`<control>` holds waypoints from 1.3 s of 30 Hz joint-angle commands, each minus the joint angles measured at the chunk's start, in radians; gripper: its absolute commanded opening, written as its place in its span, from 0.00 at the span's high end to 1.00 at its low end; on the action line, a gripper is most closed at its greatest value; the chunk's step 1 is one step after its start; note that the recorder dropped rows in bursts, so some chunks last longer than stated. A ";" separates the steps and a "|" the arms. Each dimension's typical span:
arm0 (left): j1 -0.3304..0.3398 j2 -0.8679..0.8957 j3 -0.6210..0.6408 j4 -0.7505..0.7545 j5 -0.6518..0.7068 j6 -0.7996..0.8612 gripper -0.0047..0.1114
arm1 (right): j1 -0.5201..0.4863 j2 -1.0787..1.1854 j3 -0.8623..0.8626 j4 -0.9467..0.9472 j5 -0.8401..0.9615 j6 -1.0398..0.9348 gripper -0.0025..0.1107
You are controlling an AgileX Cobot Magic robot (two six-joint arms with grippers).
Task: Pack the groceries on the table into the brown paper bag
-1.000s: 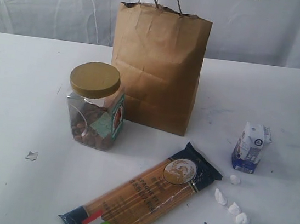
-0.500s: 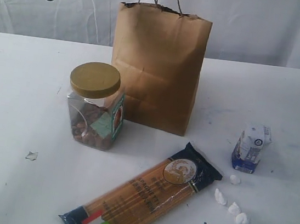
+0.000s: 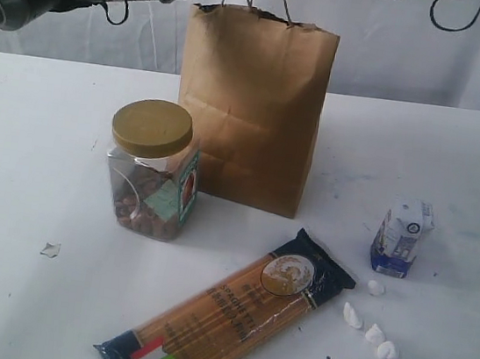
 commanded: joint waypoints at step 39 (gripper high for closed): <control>-0.004 -0.030 0.003 0.044 -0.214 -0.049 0.96 | 0.006 0.047 -0.014 -0.038 0.004 -0.020 0.98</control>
